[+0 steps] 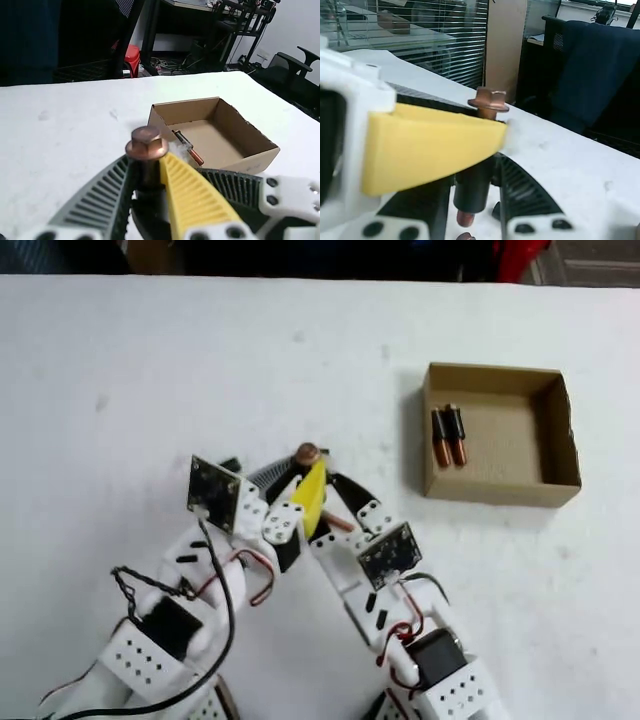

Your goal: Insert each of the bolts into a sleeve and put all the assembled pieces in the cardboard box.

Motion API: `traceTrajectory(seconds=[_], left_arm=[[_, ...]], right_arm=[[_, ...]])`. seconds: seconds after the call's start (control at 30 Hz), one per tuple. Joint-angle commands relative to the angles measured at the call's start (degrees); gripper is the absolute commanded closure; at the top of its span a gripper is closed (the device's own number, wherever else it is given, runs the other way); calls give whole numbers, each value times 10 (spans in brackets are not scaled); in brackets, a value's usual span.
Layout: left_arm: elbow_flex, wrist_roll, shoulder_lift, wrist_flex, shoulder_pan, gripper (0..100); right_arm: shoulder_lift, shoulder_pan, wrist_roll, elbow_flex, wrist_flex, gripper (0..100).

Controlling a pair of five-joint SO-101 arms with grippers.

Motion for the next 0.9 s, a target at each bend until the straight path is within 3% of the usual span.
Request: traceTrajectory(seconds=[0.0, 0.1, 0.33, 0.87], left_arm=[[1, 1, 4, 0, -16, 976], [1, 1, 4, 4, -17, 945], [4, 4, 4, 4, -17, 735], [-72, 1, 4, 4, -94, 731]], right_arm=[[-11, 19, 1, -12, -22, 981], [-11, 20, 1, -12, -22, 981], [-11, 20, 1, -12, -21, 981], [-11, 21, 3, -10, -18, 981]])
